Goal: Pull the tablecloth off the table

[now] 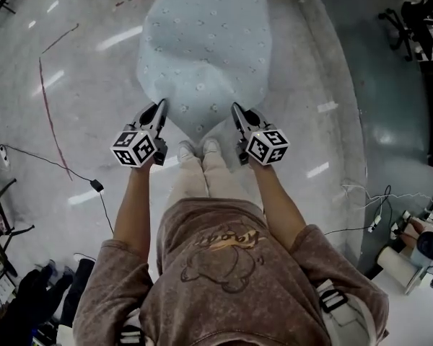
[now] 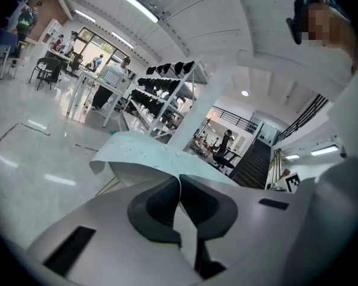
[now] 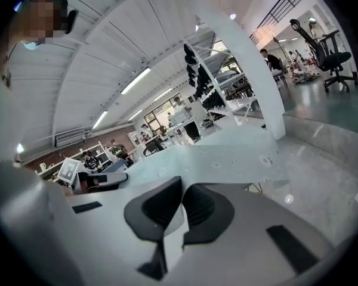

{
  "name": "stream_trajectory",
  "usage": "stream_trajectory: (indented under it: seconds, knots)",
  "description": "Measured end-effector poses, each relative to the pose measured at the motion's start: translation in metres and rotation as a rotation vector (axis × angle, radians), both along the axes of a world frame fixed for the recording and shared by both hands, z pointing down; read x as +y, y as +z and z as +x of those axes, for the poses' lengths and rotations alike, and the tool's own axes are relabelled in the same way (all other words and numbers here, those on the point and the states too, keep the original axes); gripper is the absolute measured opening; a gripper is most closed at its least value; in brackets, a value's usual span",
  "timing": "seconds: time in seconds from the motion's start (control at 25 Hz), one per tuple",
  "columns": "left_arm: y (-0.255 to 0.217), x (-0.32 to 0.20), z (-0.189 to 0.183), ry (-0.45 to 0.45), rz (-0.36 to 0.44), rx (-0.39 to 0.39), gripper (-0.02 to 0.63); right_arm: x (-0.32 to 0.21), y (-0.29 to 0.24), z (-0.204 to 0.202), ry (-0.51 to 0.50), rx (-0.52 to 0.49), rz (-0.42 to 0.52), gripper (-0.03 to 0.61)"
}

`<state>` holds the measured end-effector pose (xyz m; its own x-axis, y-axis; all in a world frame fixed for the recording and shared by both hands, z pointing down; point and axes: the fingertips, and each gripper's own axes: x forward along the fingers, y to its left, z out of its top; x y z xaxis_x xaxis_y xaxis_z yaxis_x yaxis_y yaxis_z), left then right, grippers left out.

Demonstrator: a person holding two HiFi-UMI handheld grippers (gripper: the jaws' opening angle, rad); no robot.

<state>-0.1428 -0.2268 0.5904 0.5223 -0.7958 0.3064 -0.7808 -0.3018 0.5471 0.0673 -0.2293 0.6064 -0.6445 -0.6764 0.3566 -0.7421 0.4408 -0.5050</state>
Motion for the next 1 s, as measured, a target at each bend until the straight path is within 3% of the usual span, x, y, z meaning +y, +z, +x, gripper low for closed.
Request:
stream_trajectory:
  seconds: [0.32, 0.6, 1.0]
  knots:
    - [-0.072, -0.010, 0.011, 0.041, 0.083, 0.000, 0.020, -0.016, -0.071, 0.006, 0.004, -0.012, 0.086, 0.007]
    - [-0.126, -0.015, 0.017, 0.069, 0.150, -0.045, 0.020, -0.021, -0.124, 0.011, -0.022, -0.048, 0.151, 0.007]
    - [-0.210, -0.014, 0.031, 0.107, 0.313, -0.049, 0.020, -0.023, -0.206, 0.021, -0.022, -0.093, 0.335, 0.008]
